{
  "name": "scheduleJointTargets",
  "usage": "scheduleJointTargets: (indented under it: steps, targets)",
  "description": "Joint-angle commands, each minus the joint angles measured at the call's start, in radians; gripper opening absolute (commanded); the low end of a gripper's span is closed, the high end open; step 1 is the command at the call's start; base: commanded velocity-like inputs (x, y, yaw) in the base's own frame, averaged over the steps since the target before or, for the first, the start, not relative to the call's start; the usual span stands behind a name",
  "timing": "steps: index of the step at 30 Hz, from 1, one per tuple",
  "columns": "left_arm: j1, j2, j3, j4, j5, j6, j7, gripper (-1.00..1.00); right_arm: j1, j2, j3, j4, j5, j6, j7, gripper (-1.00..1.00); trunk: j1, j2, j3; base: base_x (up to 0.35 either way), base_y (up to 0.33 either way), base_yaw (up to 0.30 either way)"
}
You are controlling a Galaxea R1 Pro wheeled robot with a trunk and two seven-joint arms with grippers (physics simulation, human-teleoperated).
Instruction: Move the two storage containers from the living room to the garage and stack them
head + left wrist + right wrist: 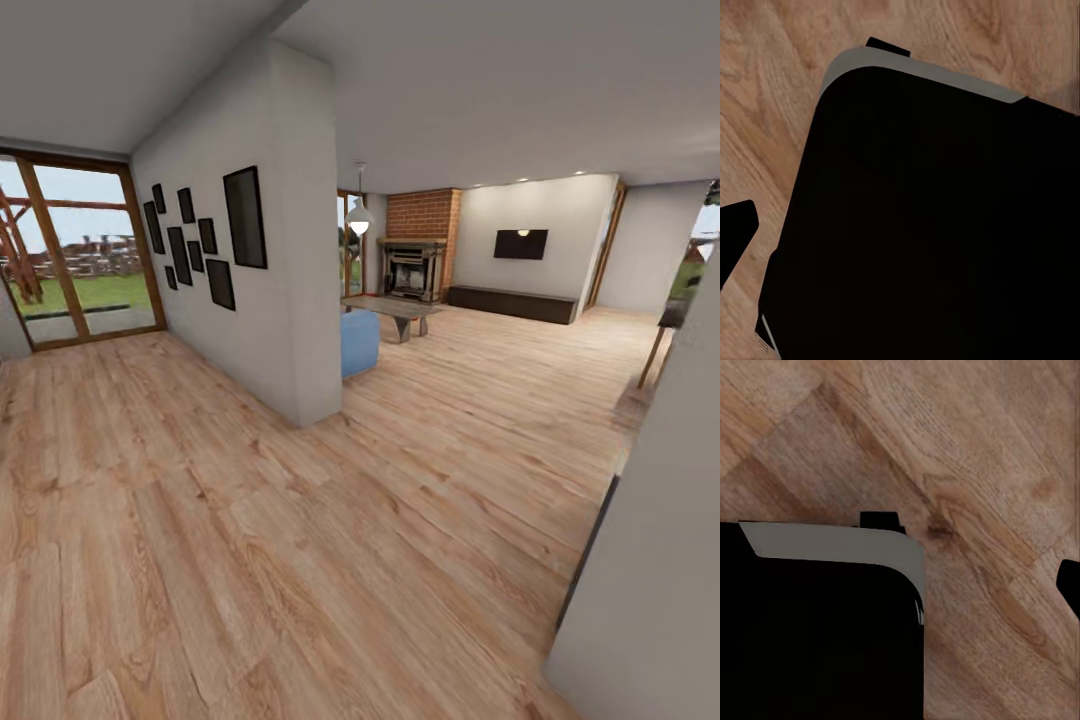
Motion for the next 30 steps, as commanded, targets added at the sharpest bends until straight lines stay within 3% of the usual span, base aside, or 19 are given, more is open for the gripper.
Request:
scheduleJointTargets:
  steps: [1,30]
  targets:
    - [0.0,0.0,0.002,0.0,0.003,-0.002,0.0,1.0,-0.001,0.0,0.009,0.003,-0.009,-0.005,-0.001,1.0,0.001,0.0,-0.001,0.322,0.0,0.0]
    - [0.0,-0.001,0.002,-0.002,0.003,-0.003,0.0,1.0,-0.001,0.002,0.016,0.001,0.002,-0.004,0.0,1.0,0.001,0.0,-0.002,0.322,0.0,-0.02]
